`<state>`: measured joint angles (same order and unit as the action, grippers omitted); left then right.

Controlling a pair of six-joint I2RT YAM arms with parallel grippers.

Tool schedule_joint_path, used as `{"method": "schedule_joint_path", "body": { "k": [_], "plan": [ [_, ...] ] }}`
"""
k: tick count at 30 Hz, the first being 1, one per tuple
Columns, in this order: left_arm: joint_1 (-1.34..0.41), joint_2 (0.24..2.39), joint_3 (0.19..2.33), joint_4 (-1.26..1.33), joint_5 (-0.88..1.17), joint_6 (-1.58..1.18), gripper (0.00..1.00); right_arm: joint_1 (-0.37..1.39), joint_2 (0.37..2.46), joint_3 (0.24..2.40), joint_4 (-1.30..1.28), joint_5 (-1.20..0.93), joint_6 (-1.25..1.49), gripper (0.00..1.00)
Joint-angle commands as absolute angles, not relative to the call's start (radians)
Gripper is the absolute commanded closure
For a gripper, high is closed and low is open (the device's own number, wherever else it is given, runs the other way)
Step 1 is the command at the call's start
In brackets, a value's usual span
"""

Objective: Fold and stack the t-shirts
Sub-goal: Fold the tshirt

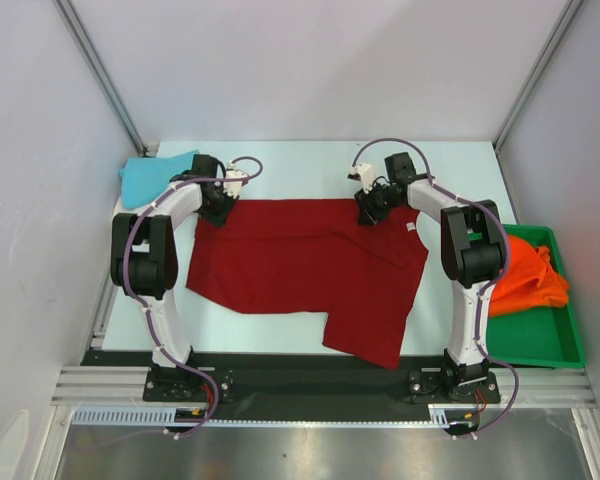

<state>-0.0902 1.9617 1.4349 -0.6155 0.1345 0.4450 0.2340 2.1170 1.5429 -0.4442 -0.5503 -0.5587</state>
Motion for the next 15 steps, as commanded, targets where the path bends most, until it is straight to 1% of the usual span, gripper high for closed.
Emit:
{"method": "schedule_joint_path", "body": {
  "k": [1, 5, 6, 8, 10, 12, 15],
  "plan": [
    [-0.1, 1.917, 1.433, -0.601, 0.137, 0.436, 1.0, 0.247, 2.102, 1.543, -0.44, -0.563, -0.575, 0.68],
    [-0.101, 1.914, 1.43, -0.598, 0.137, 0.436, 0.99, 0.25, 2.091, 1.519, -0.442, -0.571, -0.584, 0.78],
    [-0.101, 1.914, 1.43, -0.598, 0.135, 0.434, 1.0, 0.25, 2.091, 1.519, -0.44, -0.572, -0.586, 0.83],
    [-0.101, 1.91, 1.428, -0.6, 0.132, 0.437, 1.0, 0.256, 2.094, 1.522, -0.439, -0.571, -0.586, 0.88],
    [-0.101, 1.905, 1.424, -0.598, 0.13, 0.439, 1.0, 0.259, 2.092, 1.526, -0.433, -0.569, -0.586, 0.96],
    [-0.101, 1.895, 1.417, -0.594, 0.13, 0.439, 1.0, 0.265, 2.086, 1.528, -0.431, -0.558, -0.586, 1.0],
    [-0.101, 1.875, 1.394, -0.58, 0.136, 0.437, 1.0, 0.276, 2.053, 1.525, -0.442, -0.551, -0.591, 1.0]
  ]
}}
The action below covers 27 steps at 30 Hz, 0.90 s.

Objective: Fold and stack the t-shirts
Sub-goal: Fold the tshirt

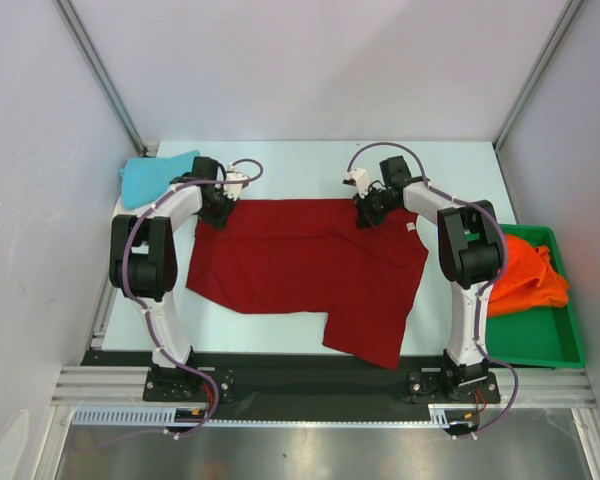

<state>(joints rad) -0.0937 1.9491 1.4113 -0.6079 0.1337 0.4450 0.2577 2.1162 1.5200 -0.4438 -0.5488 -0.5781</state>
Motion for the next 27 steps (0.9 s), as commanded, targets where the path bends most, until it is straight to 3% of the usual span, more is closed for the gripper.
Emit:
{"method": "schedule_joint_path", "body": {
  "k": [1, 12, 15, 20, 21, 23, 27],
  "plan": [
    [-0.101, 1.871, 1.381, -0.569, 0.137, 0.44, 1.0, 0.281, 2.039, 1.522, -0.448, -0.549, -0.594, 1.0],
    [-0.101, 1.839, 1.345, -0.529, 0.137, 0.457, 1.0, 0.42, 1.789, 1.341, -0.479, -0.551, -0.565, 1.0],
    [-0.101, 1.841, 1.344, -0.525, 0.13, 0.465, 0.99, 0.472, 1.735, 1.266, -0.466, -0.529, -0.543, 0.89],
    [-0.1, 1.859, 1.359, -0.514, 0.129, 0.465, 1.0, 0.511, 1.612, 1.167, -0.437, -0.496, -0.488, 0.87],
    [-0.1, 1.862, 1.365, -0.512, 0.13, 0.462, 1.0, 0.511, 1.602, 1.152, -0.43, -0.486, -0.476, 0.77],
    [-0.1, 1.881, 1.39, -0.517, 0.132, 0.457, 1.0, 0.509, 1.589, 1.149, -0.43, -0.445, -0.474, 0.68],
    [-0.1, 1.916, 1.445, -0.541, 0.14, 0.437, 1.0, 0.427, 1.65, 1.193, -0.371, -0.443, -0.442, 0.67]
  ]
}}
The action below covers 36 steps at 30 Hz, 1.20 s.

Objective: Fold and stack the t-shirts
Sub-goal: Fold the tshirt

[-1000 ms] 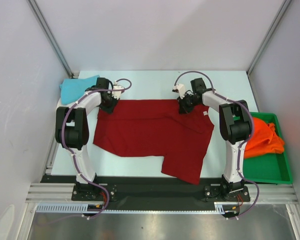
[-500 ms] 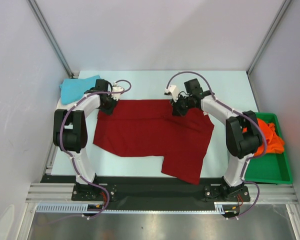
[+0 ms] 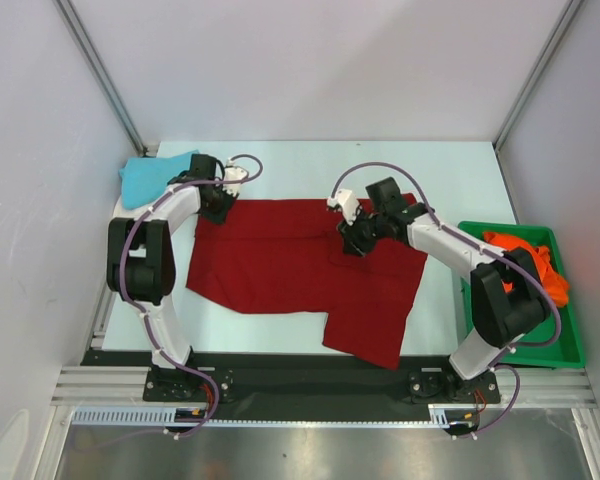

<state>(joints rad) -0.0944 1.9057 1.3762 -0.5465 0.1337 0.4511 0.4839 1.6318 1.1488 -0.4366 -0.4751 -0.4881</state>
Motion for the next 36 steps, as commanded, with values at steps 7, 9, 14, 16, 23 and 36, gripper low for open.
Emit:
{"method": "schedule_joint_path", "body": {
  "k": [7, 9, 14, 16, 23, 36],
  "plan": [
    [-0.095, 2.034, 1.584, -0.632, 0.098, 0.446, 1.0, 0.249, 1.822, 1.291, -0.259, -0.364, -0.403, 0.66],
    [-0.094, 2.098, 1.635, -0.661, 0.092, 0.445, 0.99, 0.218, 1.883, 1.351, -0.256, -0.353, -0.406, 0.66],
    [-0.092, 2.197, 1.769, -0.736, 0.074, 0.437, 0.99, 0.129, 1.992, 1.501, -0.272, -0.328, -0.413, 0.66],
    [-0.092, 2.23, 1.795, -0.747, 0.068, 0.443, 0.99, 0.114, 2.035, 1.525, -0.268, -0.301, -0.425, 0.66],
    [-0.094, 2.301, 1.874, -0.793, 0.052, 0.442, 0.99, 0.083, 2.126, 1.554, -0.275, -0.222, -0.503, 0.66],
    [-0.117, 2.382, 1.931, -0.793, 0.003, 0.449, 0.98, 0.058, 2.341, 1.821, -0.385, -0.097, -0.488, 0.65]
  ]
}}
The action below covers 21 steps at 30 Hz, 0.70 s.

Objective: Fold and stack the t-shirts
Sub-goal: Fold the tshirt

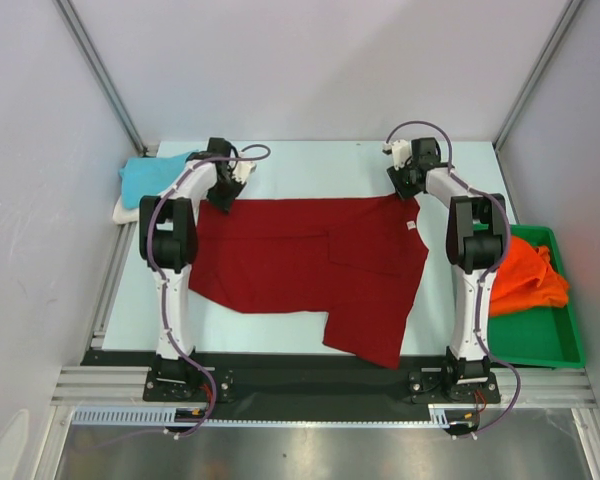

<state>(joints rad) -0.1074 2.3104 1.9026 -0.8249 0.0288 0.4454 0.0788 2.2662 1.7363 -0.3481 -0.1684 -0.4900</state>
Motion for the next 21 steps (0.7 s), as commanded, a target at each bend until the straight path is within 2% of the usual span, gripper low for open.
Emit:
{"method": "schedule_joint_path", "body": {
  "k": [1, 8, 15, 21],
  "plan": [
    [-0.118, 2.394, 1.951, -0.79, 0.003, 0.449, 0.99, 0.057, 2.353, 1.841, -0.391, -0.1, -0.491, 0.66],
    [-0.124, 2.488, 2.098, -0.825, -0.051, 0.449, 0.98, 0.037, 2.48, 2.103, -0.506, -0.107, -0.477, 0.67],
    [-0.126, 2.517, 2.154, -0.808, -0.089, 0.462, 0.99, 0.032, 2.487, 2.141, -0.474, -0.107, -0.465, 0.66],
    [-0.126, 2.484, 2.126, -0.808, -0.068, 0.463, 1.0, 0.044, 2.407, 2.174, -0.448, -0.127, -0.443, 0.6]
  ]
}}
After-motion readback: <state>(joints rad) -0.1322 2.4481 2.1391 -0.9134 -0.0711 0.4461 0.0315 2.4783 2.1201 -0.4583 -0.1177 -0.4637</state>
